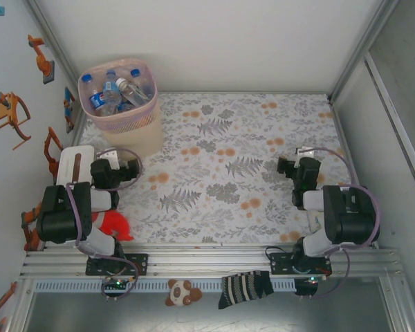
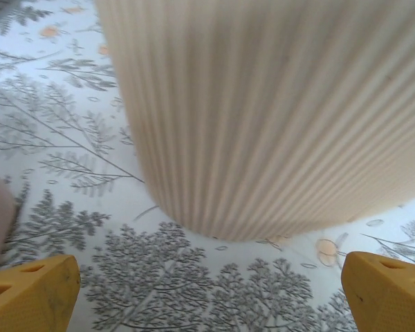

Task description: Put the plastic bottles in the bin

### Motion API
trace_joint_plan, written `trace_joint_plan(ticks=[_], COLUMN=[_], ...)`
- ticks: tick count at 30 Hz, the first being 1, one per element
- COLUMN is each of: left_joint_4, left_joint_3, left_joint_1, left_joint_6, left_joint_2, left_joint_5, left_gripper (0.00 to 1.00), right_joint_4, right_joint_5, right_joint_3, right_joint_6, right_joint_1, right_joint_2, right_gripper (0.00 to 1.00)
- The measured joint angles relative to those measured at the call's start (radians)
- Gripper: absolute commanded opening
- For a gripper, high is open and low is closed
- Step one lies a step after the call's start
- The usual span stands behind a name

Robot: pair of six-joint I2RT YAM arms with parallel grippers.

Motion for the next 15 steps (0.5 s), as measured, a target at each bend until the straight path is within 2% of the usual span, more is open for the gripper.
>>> trace_joint_plan(ticks=[15], left_joint_4=[0.005], left_joint_3=[0.034], left_joint_1=[-0.031], left_joint_6=[0.034], left_joint_2=[0.000], left_joint_5=[0.025], left_gripper=[0.96], right_joint_4=[0.008], right_joint_5=[-0.016], right_joint_3=[0.025], right_joint_6=[-0.006], right_joint_1=[-0.003], right_joint_2=[0.004], right_gripper=[1.00])
